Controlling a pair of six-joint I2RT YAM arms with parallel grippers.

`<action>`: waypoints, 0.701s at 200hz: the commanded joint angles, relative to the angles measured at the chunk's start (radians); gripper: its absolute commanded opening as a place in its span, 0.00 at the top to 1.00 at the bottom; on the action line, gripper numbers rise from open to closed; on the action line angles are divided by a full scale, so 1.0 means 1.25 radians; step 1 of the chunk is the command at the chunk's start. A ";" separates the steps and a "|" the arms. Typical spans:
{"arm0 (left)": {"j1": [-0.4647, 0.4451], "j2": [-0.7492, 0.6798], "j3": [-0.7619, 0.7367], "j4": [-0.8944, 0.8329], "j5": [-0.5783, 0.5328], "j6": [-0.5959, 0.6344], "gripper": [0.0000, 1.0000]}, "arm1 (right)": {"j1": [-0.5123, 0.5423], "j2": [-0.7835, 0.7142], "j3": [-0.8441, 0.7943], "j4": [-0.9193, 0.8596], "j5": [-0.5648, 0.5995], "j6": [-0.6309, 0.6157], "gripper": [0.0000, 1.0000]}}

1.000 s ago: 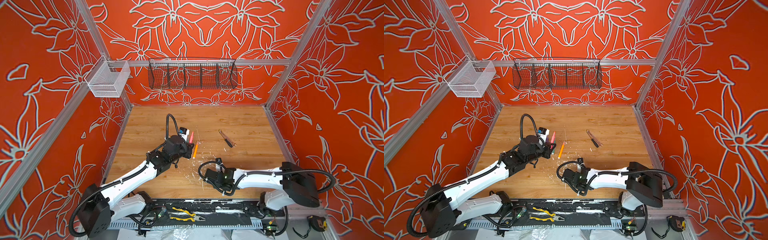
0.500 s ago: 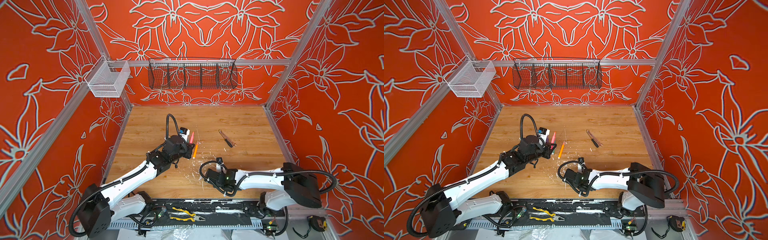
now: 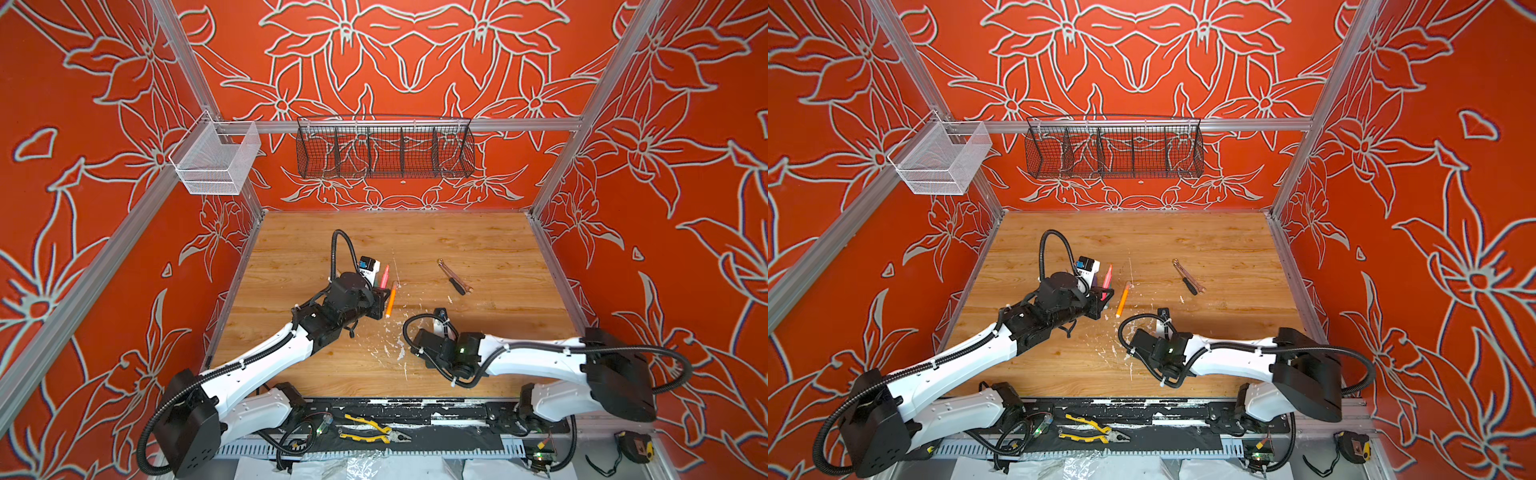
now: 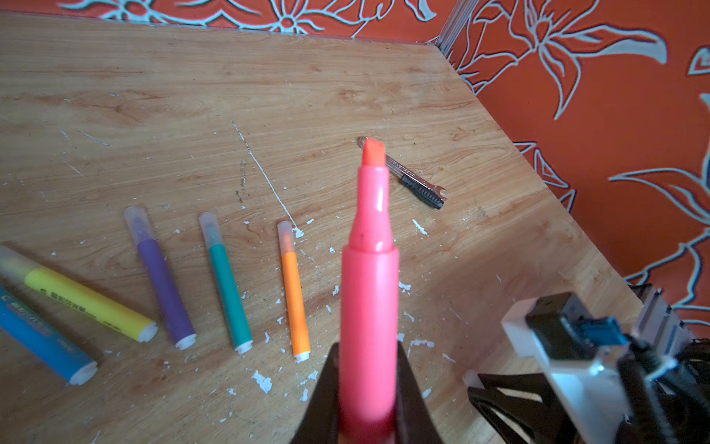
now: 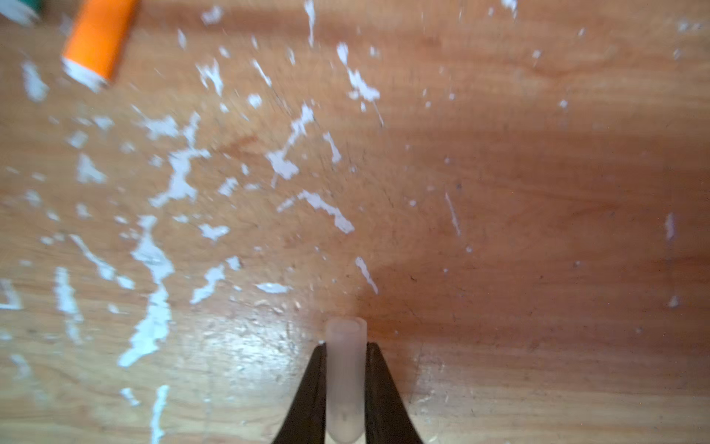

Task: Insert the pens into the pen caps
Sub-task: 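Lift the cap with the right gripper toward the pink marker tip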

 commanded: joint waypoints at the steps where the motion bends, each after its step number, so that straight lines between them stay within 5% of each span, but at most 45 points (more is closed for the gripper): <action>1: 0.000 -0.024 -0.013 0.046 0.043 0.010 1.00 | -0.037 -0.102 0.059 0.000 0.059 -0.048 0.92; 62: -0.001 -0.082 -0.057 0.120 0.156 0.024 1.00 | -0.110 -0.254 0.118 0.224 0.083 -0.174 0.97; 140: -0.012 -0.087 -0.059 0.143 0.204 0.030 1.00 | -0.109 -0.082 0.209 0.560 0.063 -0.224 1.00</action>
